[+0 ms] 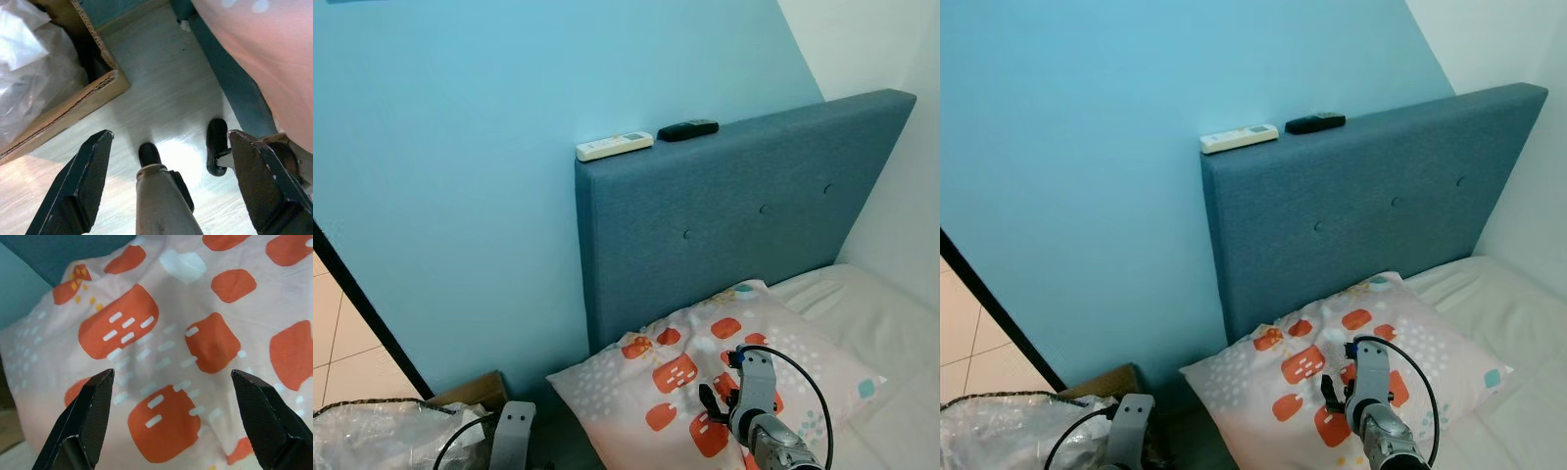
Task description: Clean up the room
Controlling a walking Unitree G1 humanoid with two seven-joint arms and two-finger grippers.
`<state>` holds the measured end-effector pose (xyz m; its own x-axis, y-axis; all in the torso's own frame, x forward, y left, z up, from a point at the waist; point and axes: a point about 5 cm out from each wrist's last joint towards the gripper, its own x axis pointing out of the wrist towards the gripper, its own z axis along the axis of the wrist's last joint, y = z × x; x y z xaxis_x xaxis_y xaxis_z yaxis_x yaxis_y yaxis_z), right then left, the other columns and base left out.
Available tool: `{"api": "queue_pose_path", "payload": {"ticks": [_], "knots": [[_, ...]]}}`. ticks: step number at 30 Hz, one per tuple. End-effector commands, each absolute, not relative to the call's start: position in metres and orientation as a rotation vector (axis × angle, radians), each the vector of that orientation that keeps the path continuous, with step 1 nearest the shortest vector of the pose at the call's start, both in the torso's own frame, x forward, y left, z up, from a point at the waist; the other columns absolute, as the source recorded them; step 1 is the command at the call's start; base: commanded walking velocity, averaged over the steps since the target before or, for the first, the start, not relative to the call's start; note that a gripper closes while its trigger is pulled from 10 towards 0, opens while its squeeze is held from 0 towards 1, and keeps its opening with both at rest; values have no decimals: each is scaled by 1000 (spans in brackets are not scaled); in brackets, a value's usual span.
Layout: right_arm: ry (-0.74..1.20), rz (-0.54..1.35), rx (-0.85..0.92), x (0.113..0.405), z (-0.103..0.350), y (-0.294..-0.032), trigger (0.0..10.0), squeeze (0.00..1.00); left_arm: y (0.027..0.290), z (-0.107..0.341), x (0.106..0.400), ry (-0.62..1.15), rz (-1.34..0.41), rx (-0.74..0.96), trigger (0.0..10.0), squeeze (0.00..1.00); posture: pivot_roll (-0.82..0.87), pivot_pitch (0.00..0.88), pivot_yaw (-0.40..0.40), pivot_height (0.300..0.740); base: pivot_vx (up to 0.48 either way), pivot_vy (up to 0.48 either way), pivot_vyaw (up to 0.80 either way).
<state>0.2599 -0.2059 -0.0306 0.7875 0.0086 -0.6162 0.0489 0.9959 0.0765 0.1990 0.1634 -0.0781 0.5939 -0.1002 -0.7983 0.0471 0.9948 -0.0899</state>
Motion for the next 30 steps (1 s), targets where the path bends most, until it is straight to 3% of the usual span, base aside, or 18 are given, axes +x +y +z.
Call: {"api": "queue_pose_path", "payload": {"ticks": [1,12,24,30], "knots": [[676,-34,67,259,-31,-210,10000,0,171,-73,207,895,-51,-78,10000,0,37,9,-12,703,0,0,0],[608,-203,215,265,-18,-242,10000,0,179,-57,230,790,-25,-141,10000,0,37,23,-8,658,0,0,0],[562,-254,438,262,-19,-244,10000,0,180,-59,226,780,-50,-130,10000,0,51,61,-3,613,0,0,0],[506,-344,479,257,-16,-262,10000,0,185,-61,221,781,-53,-126,10000,0,58,92,1,598,0,0,0]]}}
